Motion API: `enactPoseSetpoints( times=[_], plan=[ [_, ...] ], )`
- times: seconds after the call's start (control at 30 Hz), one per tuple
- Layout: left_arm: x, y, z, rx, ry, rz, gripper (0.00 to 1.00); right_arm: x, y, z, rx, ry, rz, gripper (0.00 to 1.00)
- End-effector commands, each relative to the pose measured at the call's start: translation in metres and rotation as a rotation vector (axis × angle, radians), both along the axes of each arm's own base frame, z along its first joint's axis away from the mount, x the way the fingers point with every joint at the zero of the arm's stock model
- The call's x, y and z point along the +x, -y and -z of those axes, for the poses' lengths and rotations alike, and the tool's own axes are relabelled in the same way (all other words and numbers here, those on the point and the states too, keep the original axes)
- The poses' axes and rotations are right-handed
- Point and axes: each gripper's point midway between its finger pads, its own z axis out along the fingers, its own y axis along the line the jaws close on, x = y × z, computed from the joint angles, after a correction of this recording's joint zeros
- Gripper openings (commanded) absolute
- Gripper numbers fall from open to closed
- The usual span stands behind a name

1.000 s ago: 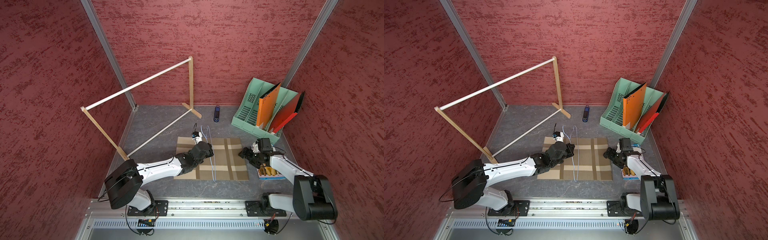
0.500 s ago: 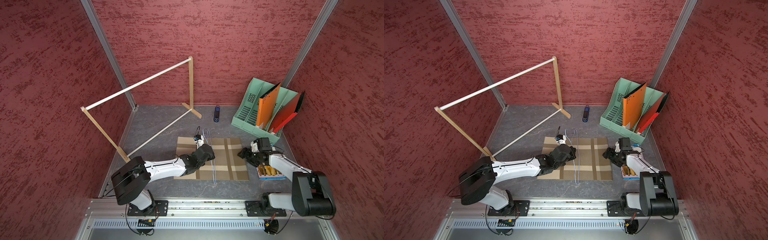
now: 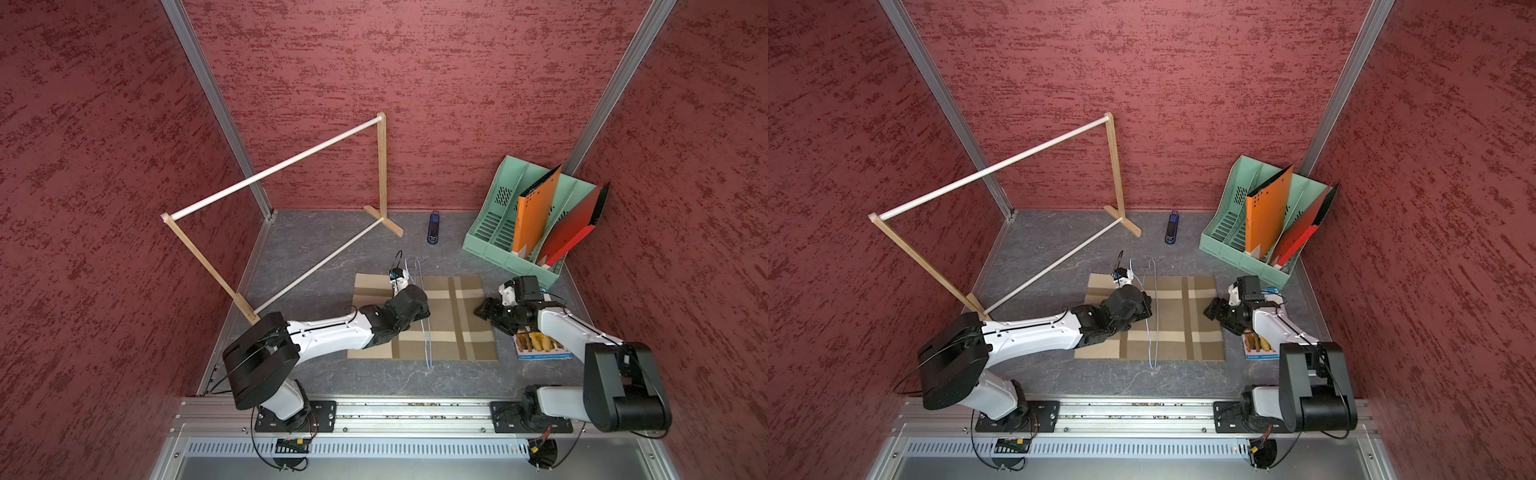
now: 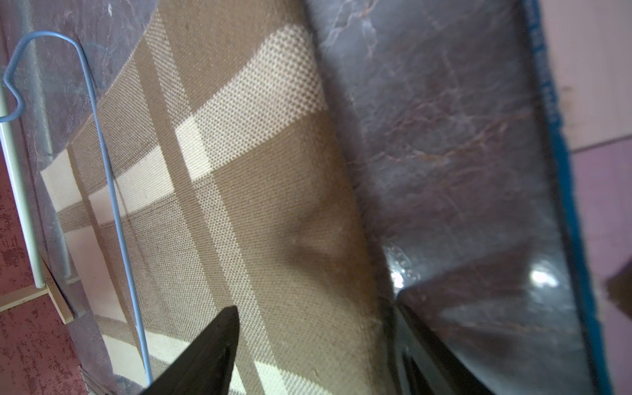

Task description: Hang the scarf on the hanger

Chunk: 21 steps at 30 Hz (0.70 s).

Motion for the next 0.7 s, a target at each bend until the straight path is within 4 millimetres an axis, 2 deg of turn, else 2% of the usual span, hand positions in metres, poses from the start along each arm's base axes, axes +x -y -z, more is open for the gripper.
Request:
enactPoseSetpoints(
  times=[0.0, 0.1, 0.27, 0.57, 0.67],
  plan=[
    [-0.014, -0.010, 0.035, 0.026, -0.117, 0.014, 0.00, -0.008, 0.003, 0.000, -0.034, -0.030, -0.013, 0.75],
    [-0.017, -0.010, 0.041, 0.009, -0.136, 0.013, 0.00, -0.010, 0.004, 0.000, -0.043, -0.026, -0.013, 0.75],
    [-0.020, -0.013, 0.040, 0.023, -0.143, 0.015, 0.00, -0.011, 0.000, -0.005, -0.018, 0.006, -0.025, 0.74],
    [-0.024, -0.018, 0.042, 0.043, -0.145, 0.011, 0.01, -0.013, -0.008, -0.008, 0.025, 0.031, -0.062, 0.55],
    [-0.026, -0.020, 0.042, 0.056, -0.147, 0.010, 0.01, -0.013, -0.005, -0.006, 0.005, 0.028, -0.056, 0.56]
  ],
)
